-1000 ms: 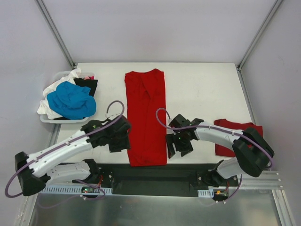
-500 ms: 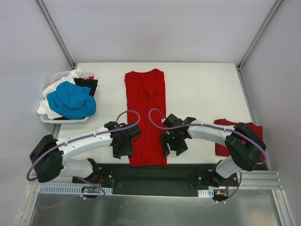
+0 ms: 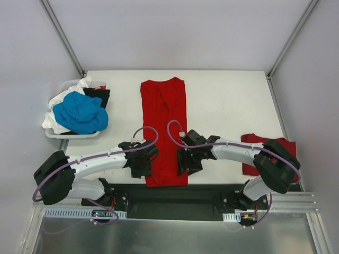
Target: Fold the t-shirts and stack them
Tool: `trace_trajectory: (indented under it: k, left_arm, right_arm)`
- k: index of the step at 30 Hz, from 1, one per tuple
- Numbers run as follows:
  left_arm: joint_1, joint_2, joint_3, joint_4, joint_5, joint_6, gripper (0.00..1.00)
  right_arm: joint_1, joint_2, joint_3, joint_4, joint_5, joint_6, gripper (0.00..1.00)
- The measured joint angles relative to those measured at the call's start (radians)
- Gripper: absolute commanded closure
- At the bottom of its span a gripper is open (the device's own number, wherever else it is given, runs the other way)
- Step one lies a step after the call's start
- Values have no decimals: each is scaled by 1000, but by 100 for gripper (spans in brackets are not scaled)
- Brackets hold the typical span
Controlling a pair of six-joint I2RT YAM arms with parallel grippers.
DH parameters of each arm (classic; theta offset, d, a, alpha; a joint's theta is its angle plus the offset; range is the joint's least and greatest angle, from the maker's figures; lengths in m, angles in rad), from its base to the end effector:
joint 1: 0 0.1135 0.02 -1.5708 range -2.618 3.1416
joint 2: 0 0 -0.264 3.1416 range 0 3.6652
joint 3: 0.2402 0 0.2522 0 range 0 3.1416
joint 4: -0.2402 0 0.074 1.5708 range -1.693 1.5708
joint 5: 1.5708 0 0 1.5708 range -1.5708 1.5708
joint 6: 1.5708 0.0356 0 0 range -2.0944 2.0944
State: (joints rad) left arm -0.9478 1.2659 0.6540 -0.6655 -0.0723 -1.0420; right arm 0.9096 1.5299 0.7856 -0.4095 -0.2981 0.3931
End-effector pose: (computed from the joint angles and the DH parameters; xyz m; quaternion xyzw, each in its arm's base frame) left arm 0.1231 -0.1669 0.1689 -0.0518 0.9873 -0.1030 0.1095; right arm 0.1599 0.2225 0.1567 -0.2768 0.9276 0.2396 0.0747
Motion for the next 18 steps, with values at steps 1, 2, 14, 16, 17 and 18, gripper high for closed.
trace_trajectory:
  k: [1, 2, 14, 16, 17, 18]
  left_arm:
    - [0, -6, -8, 17, -1, -6, 56]
    - [0, -11, -15, 30, -3, -12, 57]
    - [0, -41, -71, 120, -11, -83, 60]
    - [0, -53, -79, 127, -10, -98, 67]
    - [0, -58, -82, 130, -10, -103, 82]
    - [0, -62, -84, 134, -10, -109, 88]
  right_arm:
    - [2, 0, -8, 43, -15, 16, 38]
    - [5, 1, -17, 87, -28, 32, 39]
    - [18, -14, -96, 346, -54, 117, 40]
    - [18, -33, -112, 348, -45, 119, 49]
    - [19, -46, -121, 342, -37, 118, 68]
    - [19, -61, -130, 328, -27, 114, 80]
